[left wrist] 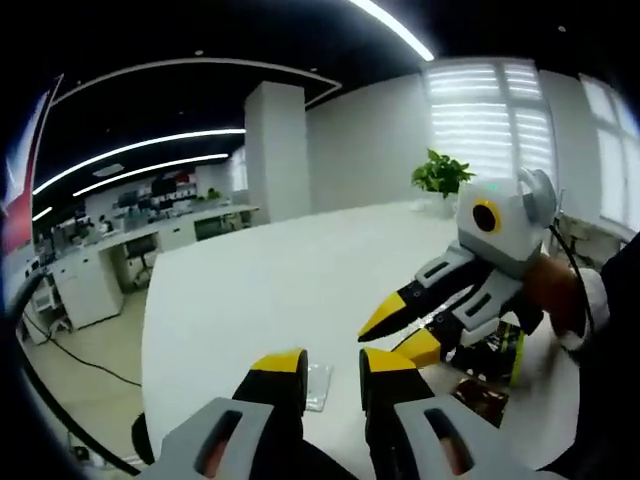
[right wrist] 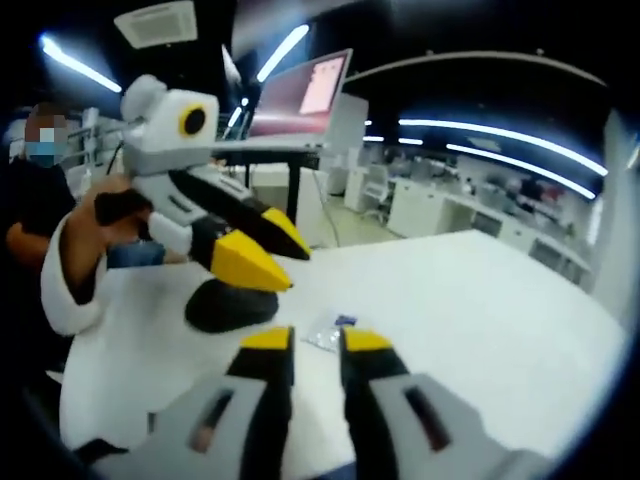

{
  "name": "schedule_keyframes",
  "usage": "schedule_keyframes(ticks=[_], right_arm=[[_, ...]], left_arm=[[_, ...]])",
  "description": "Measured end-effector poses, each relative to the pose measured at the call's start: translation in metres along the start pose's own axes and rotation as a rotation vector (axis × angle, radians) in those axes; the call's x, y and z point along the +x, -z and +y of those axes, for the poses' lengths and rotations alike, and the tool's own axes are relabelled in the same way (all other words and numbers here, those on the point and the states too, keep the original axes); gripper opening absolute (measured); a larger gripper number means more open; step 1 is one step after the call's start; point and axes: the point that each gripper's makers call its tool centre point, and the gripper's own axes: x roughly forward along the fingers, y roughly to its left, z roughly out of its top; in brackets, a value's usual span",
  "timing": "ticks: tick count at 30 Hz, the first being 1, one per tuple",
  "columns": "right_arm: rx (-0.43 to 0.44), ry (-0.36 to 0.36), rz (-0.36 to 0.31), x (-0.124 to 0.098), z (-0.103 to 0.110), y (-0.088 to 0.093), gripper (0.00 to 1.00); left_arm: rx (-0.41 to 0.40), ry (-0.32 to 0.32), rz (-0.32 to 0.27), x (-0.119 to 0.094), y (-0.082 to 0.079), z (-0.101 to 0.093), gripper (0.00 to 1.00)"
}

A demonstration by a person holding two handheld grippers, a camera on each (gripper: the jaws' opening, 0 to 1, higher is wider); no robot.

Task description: Arrange the skincare products in the storage area until every visible bottle or jar stands upright without overlapping.

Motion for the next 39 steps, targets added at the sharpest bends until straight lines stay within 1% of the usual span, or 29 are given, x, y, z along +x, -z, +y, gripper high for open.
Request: schedule_keyframes(ticks=[3,6,10,11,13,15,17,19,21,23,25,26,27,28,30,33,35,39], right_arm=[[0.017,0.017,0.005,0.003,-0.007,-0.001,0.18],[0.025,0.018,0.013,0.006,-0.009,0.0,0.18],[0.025,0.022,0.027,0.011,-0.011,0.001,0.18],[0.018,0.02,0.035,0.013,-0.01,0.003,0.17],[-0.006,0.014,0.054,0.015,-0.009,0.005,0.14],[-0.028,0.018,0.057,0.016,-0.01,0.005,0.14],[-0.04,0.021,0.075,0.018,-0.012,0.006,0.14],[-0.043,0.02,0.074,0.018,-0.012,0.006,0.14],[-0.04,0.013,0.075,0.021,-0.009,0.004,0.14],[-0.047,0.014,0.079,0.023,-0.008,0.004,0.15],[-0.053,0.02,0.081,0.026,-0.009,0.002,0.16],[-0.054,0.023,0.081,0.027,-0.009,0.001,0.16],[-0.054,0.024,0.076,0.027,-0.008,-0.001,0.16],[-0.059,0.021,0.074,0.027,-0.007,-0.002,0.16],[-0.072,0.029,0.082,0.027,-0.009,-0.002,0.16],[-0.064,0.035,0.073,0.028,-0.01,-0.001,0.17],[-0.063,0.038,0.069,0.028,-0.01,-0.001,0.17],[-0.074,0.047,0.092,0.032,-0.012,0.005,0.18]], left_arm=[[0.013,-0.007,0.004,0.003,-0.004,0.002,0.2],[0.042,-0.024,0.011,0.006,-0.007,0.007,0.2],[0.044,-0.032,-0.007,0.007,-0.01,0.014,0.2],[0.034,-0.027,0.0,0.008,-0.008,0.013,0.2],[0.04,-0.013,0.019,0.008,-0.001,0.01,0.2],[0.046,0.004,0.033,0.009,0.004,0.008,0.2],[0.029,0.01,0.039,0.008,0.008,0.009,0.2],[0.025,-0.006,0.04,0.008,0.008,0.012,0.2],[0.034,0.001,0.036,0.009,0.007,0.015,0.2],[0.02,0.011,0.029,0.01,0.006,0.016,0.2],[-0.004,0.001,0.016,0.012,0.004,0.017,0.2],[0.0,0.002,0.018,0.012,0.007,0.011,0.2],[0.014,0.004,0.032,0.013,0.01,0.009,0.2],[0.031,0.002,0.047,0.015,0.012,0.011,0.19],[0.031,-0.012,0.047,0.019,0.013,0.014,0.19],[0.028,-0.023,0.05,0.02,0.012,0.019,0.19],[0.036,-0.047,0.063,0.022,0.014,0.026,0.19],[0.04,-0.077,0.081,0.022,0.019,0.031,0.19]])
